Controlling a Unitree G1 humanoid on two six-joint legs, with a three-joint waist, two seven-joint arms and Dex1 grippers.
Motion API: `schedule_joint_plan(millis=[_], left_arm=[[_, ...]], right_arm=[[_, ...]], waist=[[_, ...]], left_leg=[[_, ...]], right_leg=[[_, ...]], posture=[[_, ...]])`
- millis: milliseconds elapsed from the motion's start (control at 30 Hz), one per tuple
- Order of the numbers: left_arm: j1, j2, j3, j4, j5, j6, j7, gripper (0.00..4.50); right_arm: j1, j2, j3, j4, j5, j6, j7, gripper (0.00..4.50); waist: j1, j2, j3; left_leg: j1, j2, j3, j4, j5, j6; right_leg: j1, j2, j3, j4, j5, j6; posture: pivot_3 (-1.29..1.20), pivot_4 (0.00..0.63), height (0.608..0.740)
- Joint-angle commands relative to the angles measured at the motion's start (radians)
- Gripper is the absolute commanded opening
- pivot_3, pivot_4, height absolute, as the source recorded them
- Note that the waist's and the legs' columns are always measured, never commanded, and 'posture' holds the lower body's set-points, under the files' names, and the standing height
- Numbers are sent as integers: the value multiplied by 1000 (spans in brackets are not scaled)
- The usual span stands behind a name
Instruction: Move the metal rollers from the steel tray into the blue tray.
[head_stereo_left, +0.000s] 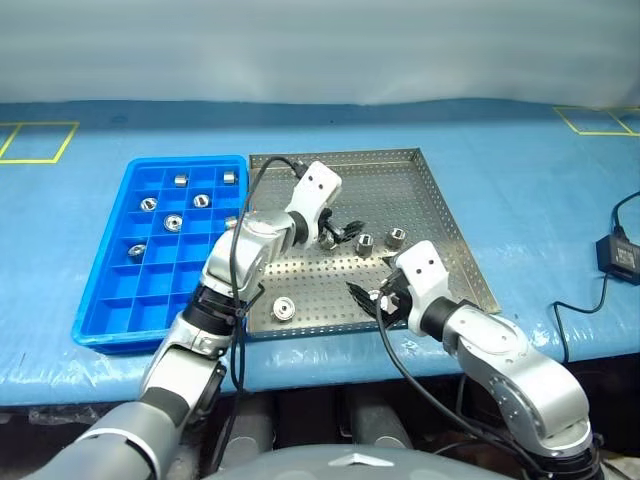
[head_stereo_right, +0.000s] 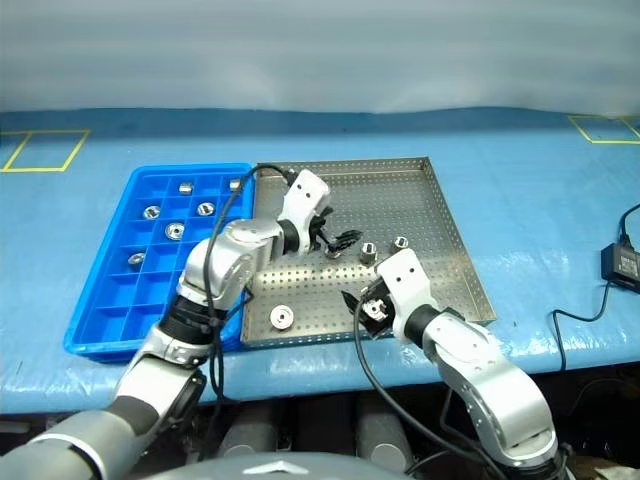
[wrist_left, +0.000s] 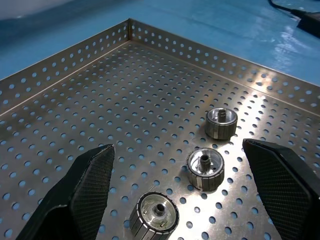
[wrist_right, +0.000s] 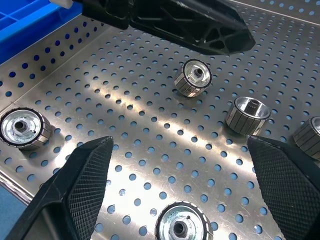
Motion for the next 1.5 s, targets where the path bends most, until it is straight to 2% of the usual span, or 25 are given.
schedule_joint_plan(millis=[33, 400, 900, 933, 967, 1167, 1333, 1500], left_arm=[[-12, -22, -8, 50, 38, -55, 29, 4454], [-25, -50, -24, 247, 99, -132, 32, 4454], [-57, -99, 52, 433, 127, -211, 93, 4454], [-56, -97, 51, 433, 130, -205, 91, 4074], [-56, -93, 48, 429, 133, -193, 87, 3917], [-33, -25, -38, 333, 185, -116, 6, 1888], [6, -3, 20, 109, 120, -43, -41, 1868], [58, -8, 213, -175, 19, 44, 30, 1868]], right_arm=[[-7, 5, -4, -21, -4, -19, -5, 4500], [2, 11, -4, -29, -12, -16, -10, 4500], [5, 11, -7, -29, -13, -17, -14, 4500], [5, 11, -7, -29, -13, -17, -14, 4500], [5, 11, -7, -29, -13, -17, -15, 4500], [-1, 17, 1, -24, -12, -20, -14, 4500], [-15, 20, 16, -15, -10, -19, -9, 4500], [-47, 22, 38, -8, -12, -23, -1, 4500]], waist=[[0, 0, 0], [-2, 0, 0], [-3, 0, 0], [-3, 0, 0], [-3, 0, 0], [-4, 0, 0], [-2, 0, 0], [-1, 0, 0]], left_leg=[[0, 0, 0, 0, 0, 0], [-1, 0, 1, 0, 0, 0], [0, 0, 1, 1, 0, 1], [0, 0, 1, 1, 0, 1], [0, 0, 1, 1, 0, 1], [0, 0, 1, 1, 0, 1], [0, 1, 1, 1, 0, 1], [-2, 1, 1, 1, 0, 1]], right_leg=[[0, 0, 0, 0, 0, 0], [-1, 0, 0, 0, 0, 0], [0, 0, 1, 0, 2, 3], [0, 0, 1, 0, 2, 3], [0, 0, 1, 0, 2, 3], [0, 0, 1, 0, 2, 3], [-1, 0, 1, 0, 3, 2], [-2, -1, 1, 0, 3, 2]], posture=[[-39, 150, 740], [-59, 150, 740], [-61, 150, 740], [-61, 150, 740], [-59, 150, 740], [-49, 150, 740], [-17, 150, 740], [-6, 150, 740]])
